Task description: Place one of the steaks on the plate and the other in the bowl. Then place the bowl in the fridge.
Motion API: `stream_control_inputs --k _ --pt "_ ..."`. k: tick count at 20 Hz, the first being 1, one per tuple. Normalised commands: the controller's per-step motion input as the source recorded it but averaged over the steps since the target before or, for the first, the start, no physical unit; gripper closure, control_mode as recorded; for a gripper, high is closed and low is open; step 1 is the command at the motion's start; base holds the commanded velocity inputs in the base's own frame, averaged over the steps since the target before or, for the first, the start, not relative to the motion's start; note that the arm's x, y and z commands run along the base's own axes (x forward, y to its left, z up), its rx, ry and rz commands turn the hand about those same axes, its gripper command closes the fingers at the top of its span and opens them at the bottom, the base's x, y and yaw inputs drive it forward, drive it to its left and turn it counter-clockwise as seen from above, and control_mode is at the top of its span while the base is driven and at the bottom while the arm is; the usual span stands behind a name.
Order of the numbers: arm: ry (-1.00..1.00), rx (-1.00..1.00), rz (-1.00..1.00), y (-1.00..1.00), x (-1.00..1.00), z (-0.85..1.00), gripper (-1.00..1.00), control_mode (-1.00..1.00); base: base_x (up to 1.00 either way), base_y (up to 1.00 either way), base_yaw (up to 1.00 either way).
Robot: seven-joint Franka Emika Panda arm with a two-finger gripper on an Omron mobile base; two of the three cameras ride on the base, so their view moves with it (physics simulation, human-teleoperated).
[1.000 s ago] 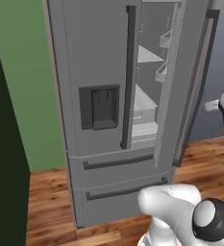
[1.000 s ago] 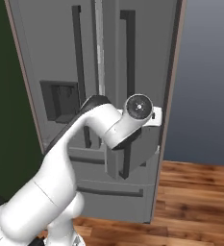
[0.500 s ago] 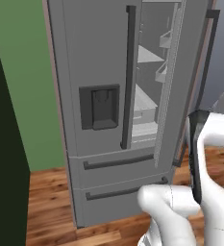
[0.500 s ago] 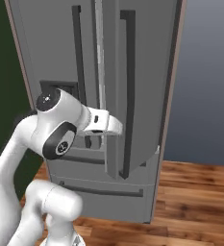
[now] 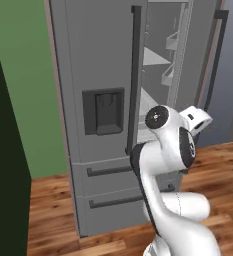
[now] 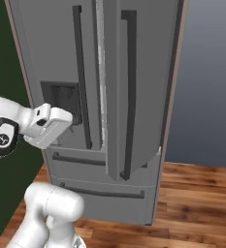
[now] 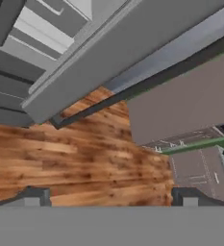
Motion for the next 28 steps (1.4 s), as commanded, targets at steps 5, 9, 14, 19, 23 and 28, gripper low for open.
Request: stream_control_inputs --k 5,9,14,19,23,28 --pt "0.2 -0.19 0.32 0.69 0.61 -0.02 -1.0 -1.0 0.0 0.0 0.0" --pt "0.2 -0.01 0.04 0.0 0.94 -0.06 -1.0 -1.0 0.0 0.0 0.0" --pt "0.43 -0.02 0.05 0.0 0.98 -0.04 -1.0 -1.0 0.0 0.0 0.0" --pt "0.38 0.0 0.0 -0.13 0.85 -0.25 -1.0 -1.0 0.0 0.0 0.0" --pt "0.09 -0.01 0.11 -0.18 0.87 -0.28 -1.0 -1.0 0.0 0.0 0.0" --pt "0.06 -0.15 0.1 -0.21 0.42 -0.34 -1.0 -1.0 0.0 0.0 0.0"
